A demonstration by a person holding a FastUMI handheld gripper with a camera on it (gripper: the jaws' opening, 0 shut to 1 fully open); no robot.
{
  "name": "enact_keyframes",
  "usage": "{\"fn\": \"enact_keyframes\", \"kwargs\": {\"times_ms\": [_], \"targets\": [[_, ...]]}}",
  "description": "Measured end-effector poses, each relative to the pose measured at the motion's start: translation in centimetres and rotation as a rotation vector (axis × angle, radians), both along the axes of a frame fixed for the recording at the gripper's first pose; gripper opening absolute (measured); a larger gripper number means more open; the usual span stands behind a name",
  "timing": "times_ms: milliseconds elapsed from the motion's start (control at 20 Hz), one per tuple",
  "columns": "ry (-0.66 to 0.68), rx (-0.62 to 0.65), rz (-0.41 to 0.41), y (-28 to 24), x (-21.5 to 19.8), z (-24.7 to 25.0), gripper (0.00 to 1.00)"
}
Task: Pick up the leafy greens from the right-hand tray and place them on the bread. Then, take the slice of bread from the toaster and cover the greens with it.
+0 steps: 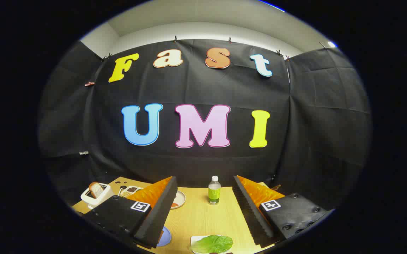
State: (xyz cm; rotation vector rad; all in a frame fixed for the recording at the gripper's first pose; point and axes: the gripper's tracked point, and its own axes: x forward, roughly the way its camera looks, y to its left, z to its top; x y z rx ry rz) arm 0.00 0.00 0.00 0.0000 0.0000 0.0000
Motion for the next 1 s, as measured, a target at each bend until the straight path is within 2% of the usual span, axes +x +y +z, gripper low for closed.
{"fn": "enact_keyframes", "kwargs": {"times_ms": [500,1000], "targets": [[0.048,-0.012,-0.04,1.1,-1.9,-1.2,0.97],[0.136,0.013,0.001,0.9,-1.0,-4.6,0.97]]}}
